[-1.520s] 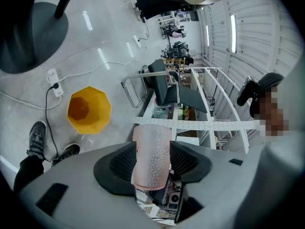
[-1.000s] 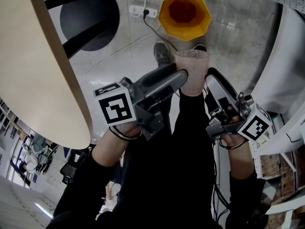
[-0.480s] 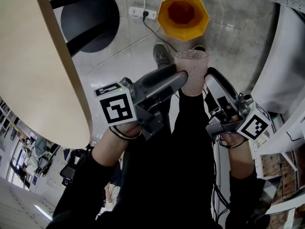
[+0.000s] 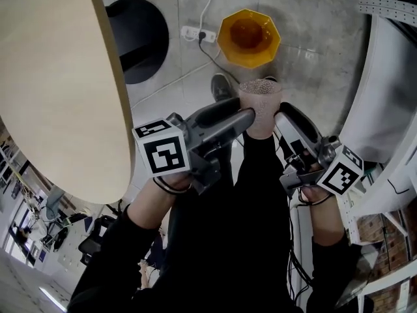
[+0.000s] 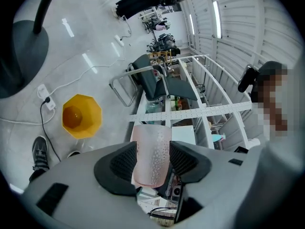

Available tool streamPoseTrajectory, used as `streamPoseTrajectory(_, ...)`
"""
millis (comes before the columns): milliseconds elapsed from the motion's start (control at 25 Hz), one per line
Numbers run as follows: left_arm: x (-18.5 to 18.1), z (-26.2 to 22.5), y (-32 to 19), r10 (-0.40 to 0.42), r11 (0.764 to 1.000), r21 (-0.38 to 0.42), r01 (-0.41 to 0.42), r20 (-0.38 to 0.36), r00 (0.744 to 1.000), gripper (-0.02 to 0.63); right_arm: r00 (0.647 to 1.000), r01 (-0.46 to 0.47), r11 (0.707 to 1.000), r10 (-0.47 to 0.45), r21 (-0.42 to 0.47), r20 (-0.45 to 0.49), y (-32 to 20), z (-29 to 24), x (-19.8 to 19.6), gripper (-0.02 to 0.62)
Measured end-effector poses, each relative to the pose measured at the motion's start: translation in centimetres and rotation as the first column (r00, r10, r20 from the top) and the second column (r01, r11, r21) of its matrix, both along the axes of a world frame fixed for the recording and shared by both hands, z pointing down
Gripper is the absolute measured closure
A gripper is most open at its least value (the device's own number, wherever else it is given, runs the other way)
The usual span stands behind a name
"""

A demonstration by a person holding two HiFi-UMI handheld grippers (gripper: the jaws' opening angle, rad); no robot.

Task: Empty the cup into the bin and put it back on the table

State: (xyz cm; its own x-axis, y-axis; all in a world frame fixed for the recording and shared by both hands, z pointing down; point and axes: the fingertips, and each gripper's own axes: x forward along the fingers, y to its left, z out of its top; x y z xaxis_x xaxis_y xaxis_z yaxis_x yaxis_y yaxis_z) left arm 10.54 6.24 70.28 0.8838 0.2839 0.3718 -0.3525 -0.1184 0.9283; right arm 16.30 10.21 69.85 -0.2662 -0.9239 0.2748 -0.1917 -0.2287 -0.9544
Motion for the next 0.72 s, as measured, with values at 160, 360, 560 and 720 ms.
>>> streamPoseTrajectory(160,0.0,-1.9,-0.4,0.008,1.0,0.029,-0.008,-0.021,1.0,0.376,0.999,0.029,0.999,-0.028,0.029,-0.032,-0.5,-1.9,0.0,0.442)
streamPoseTrajectory(360,0.6,-6.0,-0.9,0.04,0.995,0.093,-0.033,-0.077,0.996,0.376,0.995,0.06,0.995,-0.053,0.079,-0.078,-1.0,-5.9,0.3,0.442)
streamPoseTrajectory(560,1.5,-11.5,-2.2,0.071,0.985,0.166,-0.049,-0.126,0.99,0.376,0.982,0.125,0.984,-0.103,0.13,-0.161,-2.4,-11.6,1.2,0.442)
streamPoseTrajectory(720,2.0,-14.9,-2.2,0.093,0.977,0.206,-0.059,-0.161,0.983,0.376,0.958,0.196,0.969,-0.156,0.152,-0.24,-2.7,-15.1,1.6,0.442)
